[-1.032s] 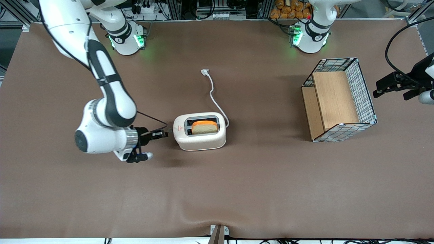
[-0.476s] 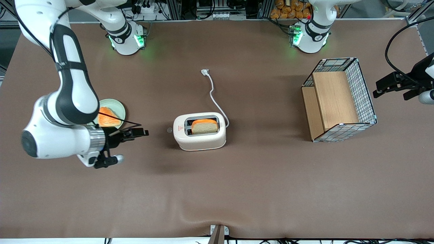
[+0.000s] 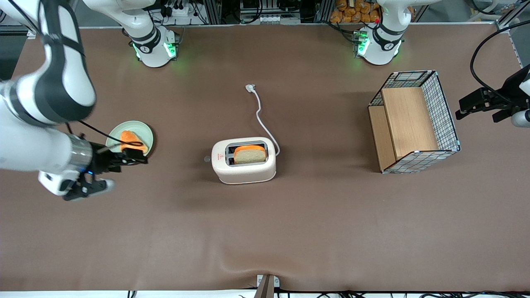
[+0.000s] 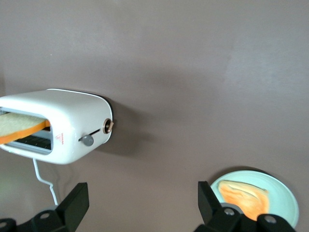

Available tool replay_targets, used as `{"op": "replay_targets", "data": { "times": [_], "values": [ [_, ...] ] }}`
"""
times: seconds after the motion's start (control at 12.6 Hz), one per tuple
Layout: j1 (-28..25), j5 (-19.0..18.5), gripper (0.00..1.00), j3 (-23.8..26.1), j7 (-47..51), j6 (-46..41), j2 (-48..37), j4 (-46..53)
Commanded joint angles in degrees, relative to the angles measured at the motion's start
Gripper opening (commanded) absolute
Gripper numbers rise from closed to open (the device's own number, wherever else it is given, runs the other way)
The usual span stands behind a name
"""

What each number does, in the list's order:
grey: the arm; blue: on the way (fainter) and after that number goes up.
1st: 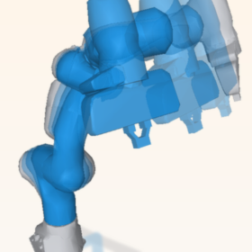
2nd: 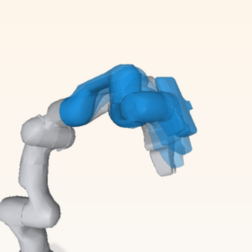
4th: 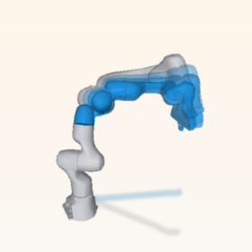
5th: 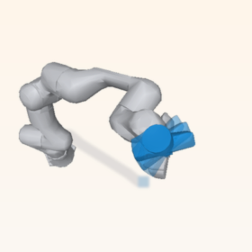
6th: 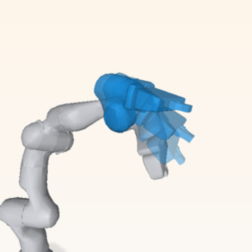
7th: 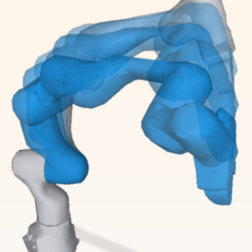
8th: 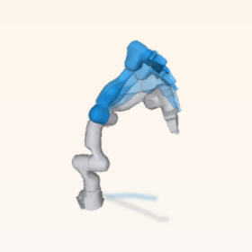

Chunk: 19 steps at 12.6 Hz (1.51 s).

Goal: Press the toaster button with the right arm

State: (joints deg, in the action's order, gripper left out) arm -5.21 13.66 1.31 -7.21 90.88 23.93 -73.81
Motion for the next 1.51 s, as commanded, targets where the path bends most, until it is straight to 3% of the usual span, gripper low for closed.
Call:
{"op": "replay_targets", "data": {
  "times": [0.0, 0.08, 0.24, 0.56, 0.87, 1.43],
  "values": [
    [3.98, -6.85, 1.0, 3.26, 0.62, -5.53, -1.26, 5.59],
    [4.5, -10.03, 1.0, 3.96, 0.79, -7.28, -1.34, 7.18],
    [7.4, -10.33, 1.0, 4.84, 3.24, -8.27, -3.27, 7.72],
    [7.41, -13.22, 1.0, 4.76, 15.37, -12.57, -13.27, 6.23],
    [8.11, -12.7, 1.0, 2.48, 16.44, -11.09, -25.66, -6.84],
    [8.2, -15.23, 1.0, -0.34, 16.09, -10.03, -27.71, -9.16]
  ]
}}
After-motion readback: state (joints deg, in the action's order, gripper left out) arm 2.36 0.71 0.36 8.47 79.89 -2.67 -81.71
